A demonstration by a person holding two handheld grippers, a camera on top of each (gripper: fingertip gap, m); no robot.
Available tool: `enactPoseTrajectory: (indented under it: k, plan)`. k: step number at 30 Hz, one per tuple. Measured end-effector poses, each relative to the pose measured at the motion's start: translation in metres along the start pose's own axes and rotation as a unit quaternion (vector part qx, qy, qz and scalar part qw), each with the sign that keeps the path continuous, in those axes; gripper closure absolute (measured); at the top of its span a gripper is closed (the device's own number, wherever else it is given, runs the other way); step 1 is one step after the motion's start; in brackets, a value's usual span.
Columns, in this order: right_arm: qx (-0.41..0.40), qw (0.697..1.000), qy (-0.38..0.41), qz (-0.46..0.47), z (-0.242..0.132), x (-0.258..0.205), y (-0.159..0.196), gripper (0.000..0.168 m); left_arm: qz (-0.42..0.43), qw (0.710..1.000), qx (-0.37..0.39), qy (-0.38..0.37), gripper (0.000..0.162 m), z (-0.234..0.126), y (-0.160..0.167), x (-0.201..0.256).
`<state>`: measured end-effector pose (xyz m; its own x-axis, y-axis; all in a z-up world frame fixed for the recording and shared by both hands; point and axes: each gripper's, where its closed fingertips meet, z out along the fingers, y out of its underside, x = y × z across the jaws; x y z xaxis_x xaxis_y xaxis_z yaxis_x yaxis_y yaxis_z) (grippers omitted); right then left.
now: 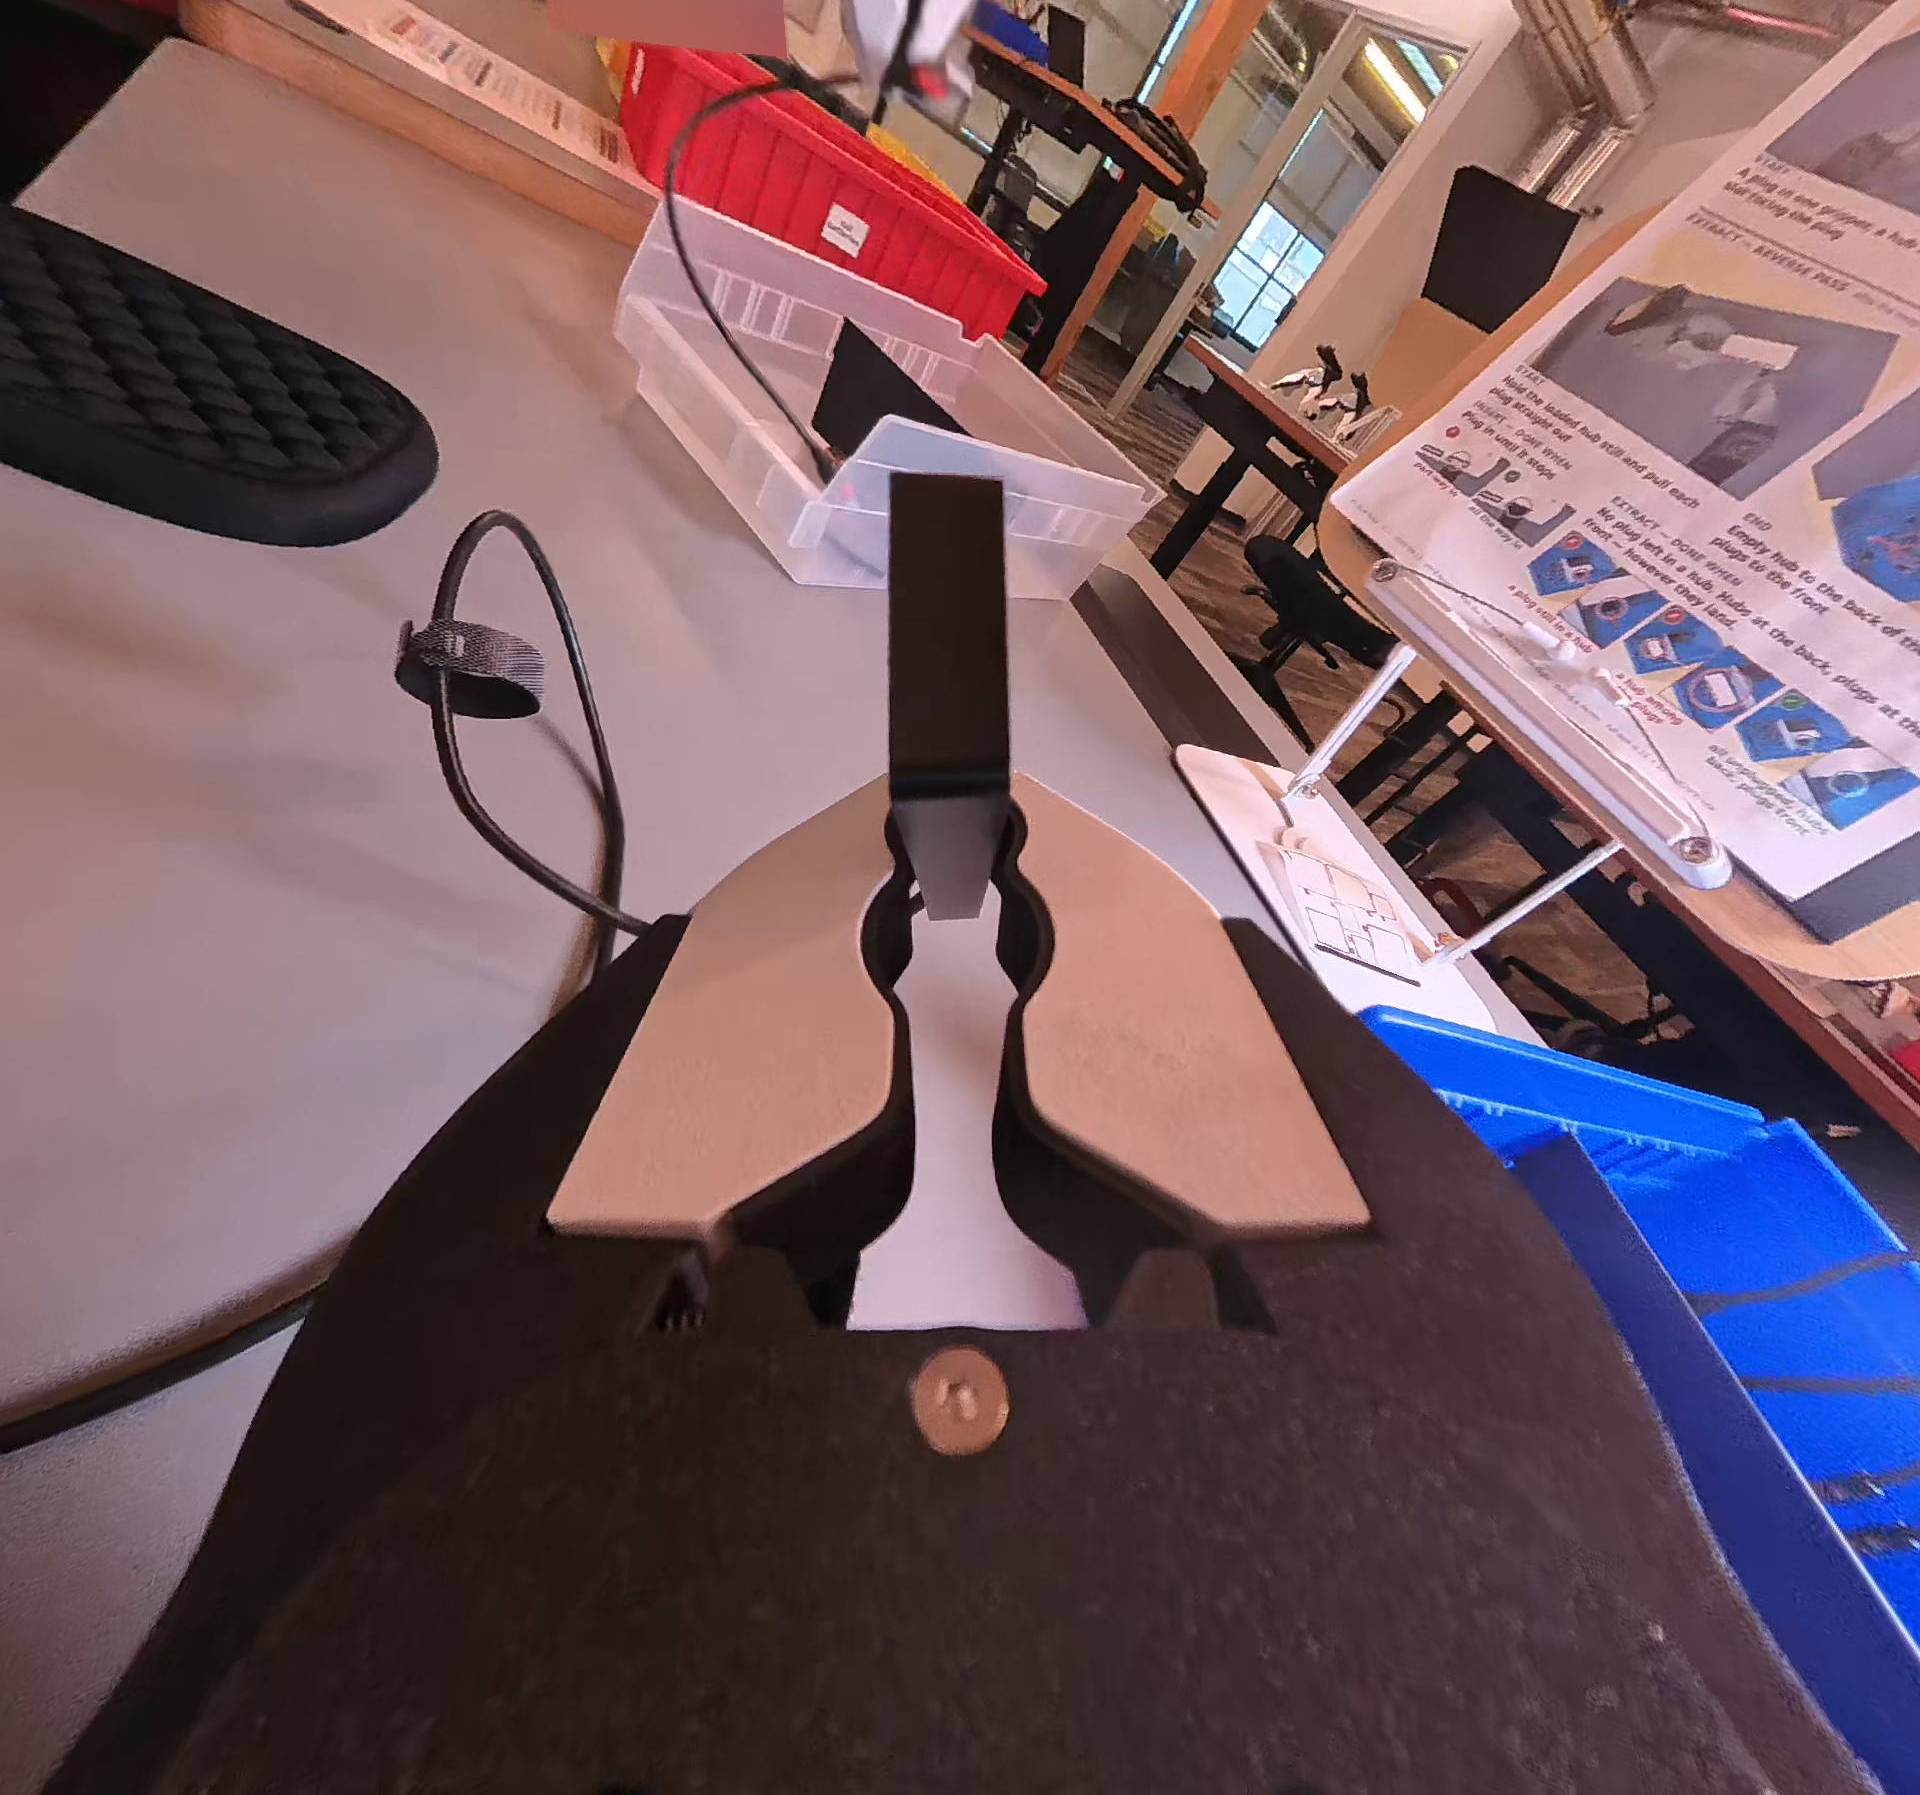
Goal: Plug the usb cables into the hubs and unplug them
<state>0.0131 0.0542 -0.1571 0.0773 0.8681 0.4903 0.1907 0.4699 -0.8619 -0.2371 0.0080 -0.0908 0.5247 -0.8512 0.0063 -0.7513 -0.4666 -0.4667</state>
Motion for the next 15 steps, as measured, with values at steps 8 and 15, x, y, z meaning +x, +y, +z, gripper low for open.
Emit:
enactPoseTrajectory:
  k: [8,15]
  plan:
    - [-0.014,1.000,-0.010,-0.015,0.001,-0.008,0.006,0.157,0.055,0.975,0.007,0.214,0.159,0.120,-0.039,0.102]
    - [-0.024,0.999,-0.033,-0.018,0.001,-0.016,0.016,0.156,0.000,0.977,0.021,0.211,0.158,0.204,-0.028,0.083]
